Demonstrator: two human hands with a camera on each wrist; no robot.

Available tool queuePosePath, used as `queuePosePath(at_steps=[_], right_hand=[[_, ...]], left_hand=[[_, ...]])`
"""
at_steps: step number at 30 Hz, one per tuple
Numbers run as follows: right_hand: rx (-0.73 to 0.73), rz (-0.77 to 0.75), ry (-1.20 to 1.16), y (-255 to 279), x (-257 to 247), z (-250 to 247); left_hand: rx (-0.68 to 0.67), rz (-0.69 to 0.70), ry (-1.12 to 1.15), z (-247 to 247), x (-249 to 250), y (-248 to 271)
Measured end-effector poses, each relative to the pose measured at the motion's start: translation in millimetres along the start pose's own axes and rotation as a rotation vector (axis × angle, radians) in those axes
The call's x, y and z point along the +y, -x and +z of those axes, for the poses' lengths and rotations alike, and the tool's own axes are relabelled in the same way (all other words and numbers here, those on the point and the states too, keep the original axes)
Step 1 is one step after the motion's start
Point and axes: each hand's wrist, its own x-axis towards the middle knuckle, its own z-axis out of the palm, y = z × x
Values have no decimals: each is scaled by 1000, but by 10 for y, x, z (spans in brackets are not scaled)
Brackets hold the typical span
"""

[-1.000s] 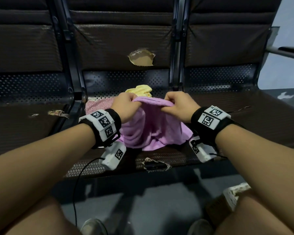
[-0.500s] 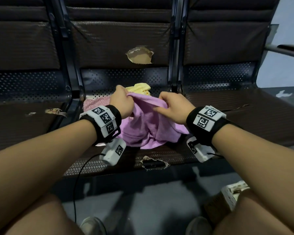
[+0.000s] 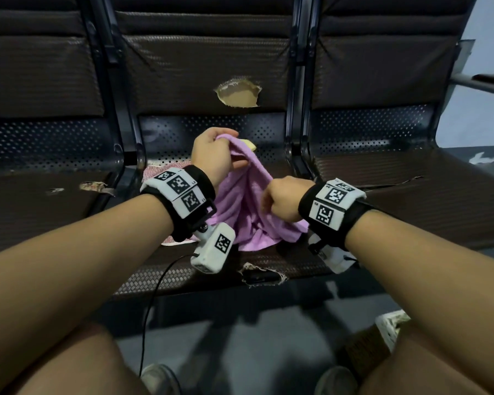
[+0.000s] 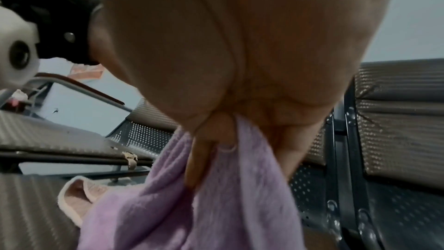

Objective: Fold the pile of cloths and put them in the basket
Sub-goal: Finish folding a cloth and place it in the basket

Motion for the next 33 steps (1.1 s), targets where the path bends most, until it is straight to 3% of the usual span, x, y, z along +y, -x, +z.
queuePosePath(at_steps=[6, 11, 15, 19, 21, 23, 24, 26, 28, 33], right_hand=[[214, 131, -554, -190, -162, 10], [389, 336, -809, -384, -132, 77], [503, 285, -1037, -475, -123, 52], [525, 212, -1255, -447, -161, 13], [496, 92, -1077, -384, -155, 8], [424, 15, -600, -317, -83, 39], [398, 28, -378, -288, -36, 56], [340, 69, -162, -234, 56, 79], [271, 101, -129, -229, 147, 94], [163, 138, -323, -176, 364, 37]], left_hand=[[-101, 10, -49, 97, 47, 177], [-175, 41, -31, 20, 80, 191], [-8, 184, -211, -149, 3, 38], [65, 214, -213, -303, -31, -98], [104, 220, -213, -349, -8, -136], [158, 232, -249, -388, 24, -155], [175, 239, -270, -402, 29, -156], [178, 247, -304, -415, 11, -147], [189, 244, -334, -430, -15, -149], [242, 235, -374, -595, -65, -218]])
